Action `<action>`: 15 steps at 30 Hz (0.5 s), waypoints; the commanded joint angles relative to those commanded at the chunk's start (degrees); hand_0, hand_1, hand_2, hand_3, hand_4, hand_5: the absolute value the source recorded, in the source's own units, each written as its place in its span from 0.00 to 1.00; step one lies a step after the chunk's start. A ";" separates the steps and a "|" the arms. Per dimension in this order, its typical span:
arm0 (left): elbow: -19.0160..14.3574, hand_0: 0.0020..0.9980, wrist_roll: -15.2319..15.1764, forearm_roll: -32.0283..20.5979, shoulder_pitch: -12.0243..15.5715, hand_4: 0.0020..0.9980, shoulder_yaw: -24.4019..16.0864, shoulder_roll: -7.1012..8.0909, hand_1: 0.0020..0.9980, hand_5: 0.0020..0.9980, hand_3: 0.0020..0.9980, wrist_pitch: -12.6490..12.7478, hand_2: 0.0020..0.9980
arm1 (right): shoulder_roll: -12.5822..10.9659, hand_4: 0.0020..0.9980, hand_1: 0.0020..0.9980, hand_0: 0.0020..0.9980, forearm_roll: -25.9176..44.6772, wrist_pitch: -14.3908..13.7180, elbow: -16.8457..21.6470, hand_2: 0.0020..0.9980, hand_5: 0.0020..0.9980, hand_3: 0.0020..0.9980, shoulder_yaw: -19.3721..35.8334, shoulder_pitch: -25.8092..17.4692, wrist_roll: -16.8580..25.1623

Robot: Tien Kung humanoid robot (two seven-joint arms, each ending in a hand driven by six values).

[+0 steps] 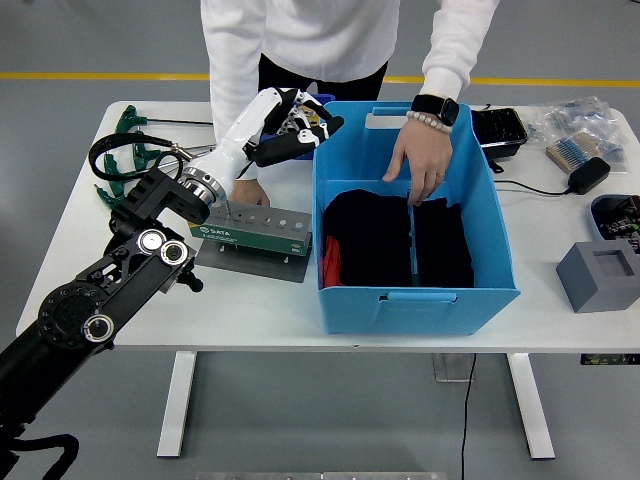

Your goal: Lift tool from toolbox,place it in box,lift tool from toolbox,place it in box

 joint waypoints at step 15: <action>-4.89 0.21 0.74 -35.62 16.71 0.83 -6.50 2.97 0.27 0.67 0.66 10.01 0.61 | 0.46 0.84 0.59 0.62 -1.21 0.14 0.00 0.67 0.69 0.57 1.14 0.03 -0.43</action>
